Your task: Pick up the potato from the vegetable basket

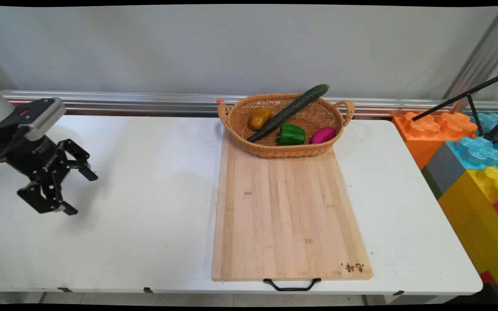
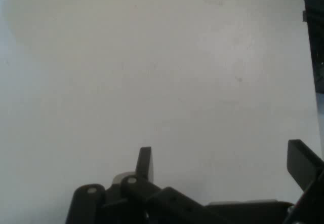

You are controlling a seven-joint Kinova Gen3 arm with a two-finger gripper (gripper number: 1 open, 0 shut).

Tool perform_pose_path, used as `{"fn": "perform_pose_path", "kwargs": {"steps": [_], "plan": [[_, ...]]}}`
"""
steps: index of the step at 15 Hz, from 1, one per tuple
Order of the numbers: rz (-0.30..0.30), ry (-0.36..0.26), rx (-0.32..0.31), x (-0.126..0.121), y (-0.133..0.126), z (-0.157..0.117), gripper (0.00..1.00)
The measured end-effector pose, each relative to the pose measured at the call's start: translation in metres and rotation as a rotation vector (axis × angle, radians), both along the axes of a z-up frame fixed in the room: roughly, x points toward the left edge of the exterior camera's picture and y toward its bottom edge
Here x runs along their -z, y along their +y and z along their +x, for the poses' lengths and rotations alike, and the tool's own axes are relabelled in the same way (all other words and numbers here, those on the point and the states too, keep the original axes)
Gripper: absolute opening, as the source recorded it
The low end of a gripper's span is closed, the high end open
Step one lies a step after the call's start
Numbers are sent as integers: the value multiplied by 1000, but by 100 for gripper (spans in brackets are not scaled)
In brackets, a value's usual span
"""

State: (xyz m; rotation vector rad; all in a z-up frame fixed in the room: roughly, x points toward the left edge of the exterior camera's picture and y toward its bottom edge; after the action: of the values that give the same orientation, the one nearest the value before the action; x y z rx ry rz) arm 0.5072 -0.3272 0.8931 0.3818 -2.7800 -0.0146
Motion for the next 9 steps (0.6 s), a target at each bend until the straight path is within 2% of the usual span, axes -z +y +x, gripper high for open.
{"fn": "perform_pose_path", "kwargs": {"steps": [3,6,9], "plan": [[-6,10,-19,-2,-7,-10,100],[-31,26,-72,-10,-27,-30,100],[-74,40,-174,-21,-61,-62,100]]}}
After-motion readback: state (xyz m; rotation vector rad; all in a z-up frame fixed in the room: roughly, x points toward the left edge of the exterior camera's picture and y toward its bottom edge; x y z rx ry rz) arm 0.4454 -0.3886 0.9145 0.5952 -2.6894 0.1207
